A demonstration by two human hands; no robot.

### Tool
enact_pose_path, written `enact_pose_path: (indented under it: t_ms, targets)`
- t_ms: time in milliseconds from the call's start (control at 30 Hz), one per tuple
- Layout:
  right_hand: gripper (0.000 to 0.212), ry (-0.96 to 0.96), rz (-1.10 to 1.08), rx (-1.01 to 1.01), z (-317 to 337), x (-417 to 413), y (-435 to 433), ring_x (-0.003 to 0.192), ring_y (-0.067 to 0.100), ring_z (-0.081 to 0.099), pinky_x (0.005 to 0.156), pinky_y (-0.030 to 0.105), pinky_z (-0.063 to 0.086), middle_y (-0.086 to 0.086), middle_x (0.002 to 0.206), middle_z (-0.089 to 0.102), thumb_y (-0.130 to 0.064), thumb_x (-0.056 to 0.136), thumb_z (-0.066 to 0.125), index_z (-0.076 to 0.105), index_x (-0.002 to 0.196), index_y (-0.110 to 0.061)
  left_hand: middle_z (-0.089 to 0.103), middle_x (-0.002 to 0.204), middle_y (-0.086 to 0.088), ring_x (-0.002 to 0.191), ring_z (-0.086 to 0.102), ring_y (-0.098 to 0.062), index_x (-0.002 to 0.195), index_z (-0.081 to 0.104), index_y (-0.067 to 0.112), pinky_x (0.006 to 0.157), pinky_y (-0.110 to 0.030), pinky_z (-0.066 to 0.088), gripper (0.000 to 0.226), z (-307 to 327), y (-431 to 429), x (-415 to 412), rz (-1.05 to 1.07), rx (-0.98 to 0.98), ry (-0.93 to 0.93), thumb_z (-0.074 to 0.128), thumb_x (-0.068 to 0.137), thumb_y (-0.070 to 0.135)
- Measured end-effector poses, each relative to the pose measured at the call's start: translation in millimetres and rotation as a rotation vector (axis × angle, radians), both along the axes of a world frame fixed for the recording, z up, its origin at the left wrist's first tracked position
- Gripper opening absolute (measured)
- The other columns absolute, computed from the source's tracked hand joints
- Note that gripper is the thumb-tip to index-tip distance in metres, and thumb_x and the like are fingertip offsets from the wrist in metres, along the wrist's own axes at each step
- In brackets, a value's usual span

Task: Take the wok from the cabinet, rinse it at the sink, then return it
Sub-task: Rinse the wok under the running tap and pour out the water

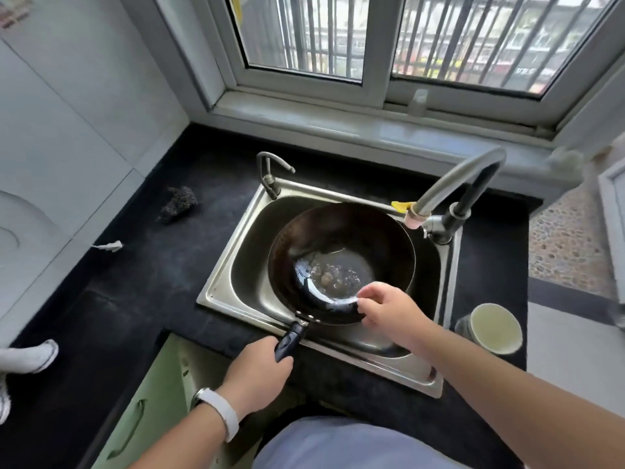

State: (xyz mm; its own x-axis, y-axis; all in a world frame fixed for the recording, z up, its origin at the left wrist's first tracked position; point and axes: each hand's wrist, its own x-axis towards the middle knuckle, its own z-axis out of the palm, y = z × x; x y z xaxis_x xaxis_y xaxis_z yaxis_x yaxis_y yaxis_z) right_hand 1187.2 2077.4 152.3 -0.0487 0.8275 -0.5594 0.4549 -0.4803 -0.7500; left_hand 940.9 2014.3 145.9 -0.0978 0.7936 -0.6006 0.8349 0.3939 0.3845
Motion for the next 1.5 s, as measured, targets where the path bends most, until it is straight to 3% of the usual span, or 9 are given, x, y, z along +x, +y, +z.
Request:
enact_pose_path:
  t_ms: [267, 600, 733, 933, 1067, 1200, 1300, 1367, 1500]
  targets:
    - [0.023, -0.523, -0.204, 0.536, 12, 61, 58, 0.091, 0.016, 0.049, 0.076, 0.030, 0.040, 0.000, 0.102, 0.049, -0.020, 0.087, 0.060, 0.056, 0.108, -0.010, 0.063, 0.070, 0.002, 0.066, 0.059, -0.016, 0.073, 0.053, 0.019, 0.054, -0.030, 0.040, 0.024, 0, 9, -15, -0.038, 0.022, 0.008, 0.060, 0.086, 0.038]
    - [0.048, -0.444, -0.176, 0.218, -9, 68, 79, 0.083, 0.022, 0.055, 0.071, 0.033, 0.042, -0.003, 0.083, 0.055, -0.020, 0.086, 0.045, 0.049, 0.134, -0.016, 0.063, 0.071, 0.003, 0.067, 0.060, -0.016, 0.074, 0.054, 0.019, 0.056, -0.032, 0.042, 0.023, 3, 9, -13, -0.026, 0.026, 0.020, 0.060, 0.085, 0.039]
    - [0.059, -0.424, -0.148, 0.170, -10, 60, 79, 0.098, 0.028, 0.060, 0.077, 0.034, 0.045, 0.013, 0.112, 0.064, -0.020, 0.088, 0.045, 0.038, 0.146, -0.020, 0.063, 0.071, 0.003, 0.066, 0.059, -0.015, 0.075, 0.054, 0.020, 0.055, -0.030, 0.041, 0.023, 4, 8, -10, -0.029, 0.021, 0.031, 0.059, 0.086, 0.039]
    - [0.075, -0.369, -0.048, 0.136, -8, 59, 79, 0.088, 0.023, 0.063, 0.077, 0.032, 0.051, 0.008, 0.128, 0.059, -0.014, 0.090, 0.046, 0.015, 0.156, -0.032, 0.062, 0.069, 0.002, 0.063, 0.058, -0.014, 0.073, 0.053, 0.021, 0.052, -0.028, 0.038, 0.022, 7, 6, -2, -0.026, 0.020, 0.015, 0.059, 0.087, 0.037]
    - [0.072, -0.384, 0.003, 0.118, -7, 65, 82, 0.074, 0.016, 0.057, 0.066, 0.027, 0.047, 0.003, 0.098, 0.058, -0.014, 0.091, 0.045, 0.018, 0.155, -0.032, 0.061, 0.068, 0.003, 0.062, 0.056, -0.013, 0.072, 0.052, 0.022, 0.051, -0.026, 0.035, 0.022, 10, 5, -1, -0.021, 0.017, 0.009, 0.059, 0.088, 0.036]
    - [0.077, -0.365, 0.015, 0.121, -8, 72, 80, 0.062, 0.009, 0.058, 0.046, 0.016, 0.040, 0.010, 0.133, 0.058, -0.010, 0.087, 0.043, 0.017, 0.154, -0.038, 0.061, 0.070, 0.003, 0.063, 0.056, -0.011, 0.073, 0.052, 0.024, 0.052, -0.026, 0.036, 0.021, 11, 4, 2, -0.023, 0.010, 0.006, 0.058, 0.090, 0.036]
    - [0.074, -0.346, 0.005, 0.147, -12, 73, 73, 0.112, 0.021, 0.062, 0.085, 0.027, 0.053, 0.003, 0.153, 0.042, -0.009, 0.087, 0.044, 0.022, 0.154, -0.031, 0.061, 0.070, 0.003, 0.063, 0.056, -0.013, 0.073, 0.052, 0.023, 0.052, -0.027, 0.036, 0.022, 11, 3, 3, -0.023, 0.020, 0.014, 0.058, 0.089, 0.036]
    - [0.065, -0.332, -0.055, 0.159, -15, 76, 68, 0.135, 0.025, 0.045, 0.107, 0.035, 0.039, 0.006, 0.152, 0.043, -0.008, 0.089, 0.045, 0.032, 0.152, -0.020, 0.060, 0.069, 0.003, 0.063, 0.056, -0.013, 0.072, 0.051, 0.022, 0.052, -0.027, 0.036, 0.023, 10, 3, 2, -0.021, 0.028, 0.024, 0.059, 0.088, 0.036]
    - [0.042, -0.333, -0.230, 0.175, -14, 84, 42, 0.121, 0.025, 0.056, 0.097, 0.034, 0.044, 0.007, 0.130, 0.061, -0.013, 0.094, 0.049, 0.051, 0.136, -0.013, 0.062, 0.071, 0.003, 0.066, 0.059, -0.016, 0.074, 0.054, 0.022, 0.055, -0.030, 0.039, 0.021, 6, 2, 1, -0.024, 0.031, 0.029, 0.058, 0.087, 0.037]
